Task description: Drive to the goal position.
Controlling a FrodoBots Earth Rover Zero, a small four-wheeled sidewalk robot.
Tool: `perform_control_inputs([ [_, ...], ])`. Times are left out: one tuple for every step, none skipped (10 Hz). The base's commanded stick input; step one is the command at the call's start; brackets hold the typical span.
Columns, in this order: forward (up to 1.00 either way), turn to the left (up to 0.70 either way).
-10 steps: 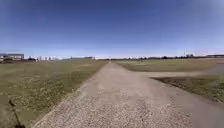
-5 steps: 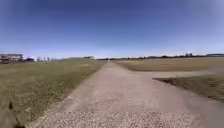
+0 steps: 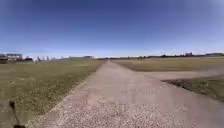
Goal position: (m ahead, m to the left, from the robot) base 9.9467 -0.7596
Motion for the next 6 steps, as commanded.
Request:
perform_control_inputs([
  [1.0,0.0],
  [1.0,0.0],
  [1.0,0.0],
  [1.0,0.0],
  [1.0,0.0],
  [1.0,0.0],
])
